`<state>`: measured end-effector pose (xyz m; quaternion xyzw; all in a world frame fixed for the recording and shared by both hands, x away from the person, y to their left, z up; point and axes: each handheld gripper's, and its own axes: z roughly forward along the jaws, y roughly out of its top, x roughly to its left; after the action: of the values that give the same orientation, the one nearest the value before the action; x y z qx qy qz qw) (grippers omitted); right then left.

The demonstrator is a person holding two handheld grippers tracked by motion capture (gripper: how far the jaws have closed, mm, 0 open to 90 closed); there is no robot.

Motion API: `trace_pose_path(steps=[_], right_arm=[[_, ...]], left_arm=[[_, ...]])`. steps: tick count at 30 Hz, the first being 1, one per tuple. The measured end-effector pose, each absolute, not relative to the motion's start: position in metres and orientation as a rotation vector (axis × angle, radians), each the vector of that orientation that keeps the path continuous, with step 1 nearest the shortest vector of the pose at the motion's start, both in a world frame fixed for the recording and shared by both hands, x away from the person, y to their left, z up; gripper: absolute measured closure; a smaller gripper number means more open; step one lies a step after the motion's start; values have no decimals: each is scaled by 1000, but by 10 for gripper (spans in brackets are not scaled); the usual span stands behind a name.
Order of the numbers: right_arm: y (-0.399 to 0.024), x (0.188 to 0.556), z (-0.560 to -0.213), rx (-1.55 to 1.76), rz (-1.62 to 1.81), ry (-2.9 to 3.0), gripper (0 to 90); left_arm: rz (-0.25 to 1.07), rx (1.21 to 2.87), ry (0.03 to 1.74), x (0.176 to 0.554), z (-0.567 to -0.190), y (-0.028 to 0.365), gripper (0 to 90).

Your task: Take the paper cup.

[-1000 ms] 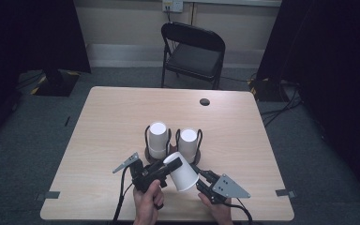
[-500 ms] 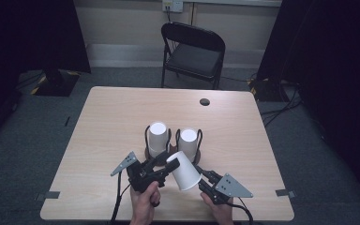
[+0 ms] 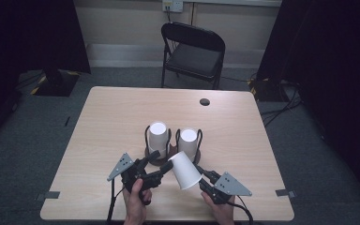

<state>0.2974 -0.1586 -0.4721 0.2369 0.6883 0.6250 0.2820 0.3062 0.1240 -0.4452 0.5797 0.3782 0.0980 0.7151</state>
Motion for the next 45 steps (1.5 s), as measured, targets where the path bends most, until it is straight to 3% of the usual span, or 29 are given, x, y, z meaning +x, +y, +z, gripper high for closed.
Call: trace_pose_path(steps=[9, 14, 20, 26, 38, 45], right_arm=[[-161, 298, -471, 673, 1667, 1868, 851], [-164, 300, -470, 717, 1636, 1909, 851], [-167, 301, -467, 730, 1614, 1956, 852], [-171, 302, -465, 763, 1618, 2002, 852], [-174, 309, -461, 806, 1564, 2132, 853], [-177, 314, -458, 821, 1497, 2234, 854]], left_arm=[[261, 1339, 842, 307, -449, 126, 187], [312, 1392, 802, 305, -447, 126, 266], [343, 1440, 740, 302, -441, 126, 260], [419, 1565, 740, 304, -438, 130, 320], [464, 1678, 644, 298, -438, 119, 284], [534, 1827, 557, 293, -438, 108, 271]])
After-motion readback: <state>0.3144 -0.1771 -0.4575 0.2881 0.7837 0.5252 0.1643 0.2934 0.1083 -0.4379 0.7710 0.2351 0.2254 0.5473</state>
